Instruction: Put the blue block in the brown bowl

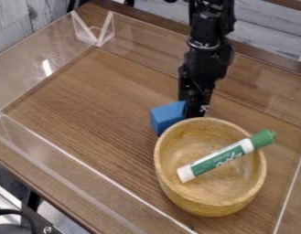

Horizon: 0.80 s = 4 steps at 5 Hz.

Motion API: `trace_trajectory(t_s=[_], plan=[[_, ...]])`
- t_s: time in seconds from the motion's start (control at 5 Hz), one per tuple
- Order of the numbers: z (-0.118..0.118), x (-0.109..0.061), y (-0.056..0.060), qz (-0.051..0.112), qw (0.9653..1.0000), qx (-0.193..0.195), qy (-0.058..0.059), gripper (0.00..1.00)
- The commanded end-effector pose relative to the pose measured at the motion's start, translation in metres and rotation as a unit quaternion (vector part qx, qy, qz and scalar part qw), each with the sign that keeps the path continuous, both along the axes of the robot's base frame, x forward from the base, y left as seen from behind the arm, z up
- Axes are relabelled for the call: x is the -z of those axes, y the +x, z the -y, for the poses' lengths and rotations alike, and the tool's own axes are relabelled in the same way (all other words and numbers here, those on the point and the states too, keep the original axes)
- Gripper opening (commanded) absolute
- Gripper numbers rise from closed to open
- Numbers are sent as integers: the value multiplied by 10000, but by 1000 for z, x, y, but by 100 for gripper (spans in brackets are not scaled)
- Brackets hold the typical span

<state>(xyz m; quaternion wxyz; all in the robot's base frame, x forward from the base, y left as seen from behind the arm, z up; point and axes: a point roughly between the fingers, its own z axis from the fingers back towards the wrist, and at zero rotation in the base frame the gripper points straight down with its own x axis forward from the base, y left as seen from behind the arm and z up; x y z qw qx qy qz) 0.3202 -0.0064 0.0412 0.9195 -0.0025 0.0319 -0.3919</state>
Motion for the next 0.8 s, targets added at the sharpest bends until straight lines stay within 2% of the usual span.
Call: trace_trajectory(t_s=[0.0, 0.4, 0.6], plan=[[-4, -33, 12, 576, 9983, -45, -14, 0], [-7, -44, 17, 538, 9985, 3, 51, 0], [-8, -46, 19, 529, 9986, 16, 45, 0]])
